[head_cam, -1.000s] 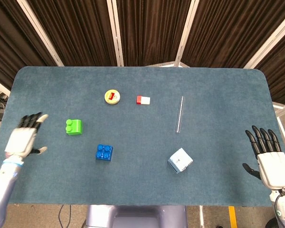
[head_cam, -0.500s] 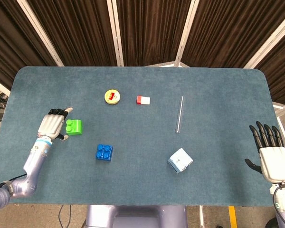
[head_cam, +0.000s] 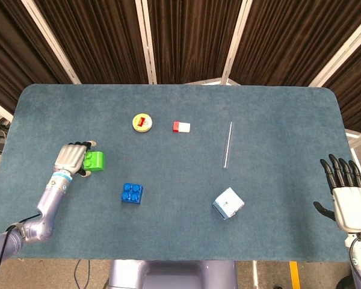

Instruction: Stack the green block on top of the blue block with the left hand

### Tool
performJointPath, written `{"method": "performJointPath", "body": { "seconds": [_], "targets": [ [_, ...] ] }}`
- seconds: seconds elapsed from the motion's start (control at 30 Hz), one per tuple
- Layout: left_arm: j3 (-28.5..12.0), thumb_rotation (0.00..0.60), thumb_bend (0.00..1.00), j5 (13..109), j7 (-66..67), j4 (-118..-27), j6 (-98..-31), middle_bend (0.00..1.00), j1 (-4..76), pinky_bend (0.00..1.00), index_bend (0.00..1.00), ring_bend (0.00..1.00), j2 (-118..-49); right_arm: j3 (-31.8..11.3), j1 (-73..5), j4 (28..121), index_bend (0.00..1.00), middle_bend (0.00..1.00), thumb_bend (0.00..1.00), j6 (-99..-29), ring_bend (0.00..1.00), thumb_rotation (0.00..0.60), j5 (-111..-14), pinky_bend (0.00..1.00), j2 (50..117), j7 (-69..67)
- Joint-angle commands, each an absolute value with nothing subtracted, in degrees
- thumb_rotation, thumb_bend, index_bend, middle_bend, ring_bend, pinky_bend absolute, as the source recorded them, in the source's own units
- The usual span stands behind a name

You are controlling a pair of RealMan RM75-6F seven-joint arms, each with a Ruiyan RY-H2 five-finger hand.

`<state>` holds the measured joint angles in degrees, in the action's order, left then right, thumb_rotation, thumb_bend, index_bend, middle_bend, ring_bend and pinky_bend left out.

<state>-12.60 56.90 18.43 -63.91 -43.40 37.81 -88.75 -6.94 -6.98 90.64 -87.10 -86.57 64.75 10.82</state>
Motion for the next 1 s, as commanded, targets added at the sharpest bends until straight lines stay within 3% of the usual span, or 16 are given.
{"method": "performJointPath", "body": {
  "seconds": [0.03,0.33,0.77,1.0],
  "targets": [
    [-12.31,0.6,0.06,57.41,17.83,-63.66,-43.71,0.39,38.15,0.35,0.35,0.35,-89.11,-6.94,-7.05,90.58,0.0,0.0,0.0,-86.99,0.0,0.6,-86.5,0.0,64.8,10.85],
    [-11.93,0.6,0.06,60.87,14.84,-67.88,-47.4,0.45,37.76,0.37,0.42,0.4,-87.0,-6.91,-7.18,90.66,0.0,0.0,0.0,-86.7,0.0,0.6,-86.17,0.0,64.71,10.54],
    [-9.91,0.6,0.06,71.97,12.76,-93.02,-54.16,0.45,35.88,0.37,0.42,0.4,-74.31,-6.76,-7.38,90.33,0.0,0.0,0.0,-86.83,0.0,0.6,-86.55,0.0,64.91,11.12],
    [-7.95,0.6,0.06,70.92,17.73,-97.13,-52.69,0.45,37.04,0.37,0.42,0.4,-73.74,-6.61,-7.42,89.99,0.0,0.0,0.0,-86.79,0.0,0.6,-86.71,0.0,64.96,10.84]
  ]
}}
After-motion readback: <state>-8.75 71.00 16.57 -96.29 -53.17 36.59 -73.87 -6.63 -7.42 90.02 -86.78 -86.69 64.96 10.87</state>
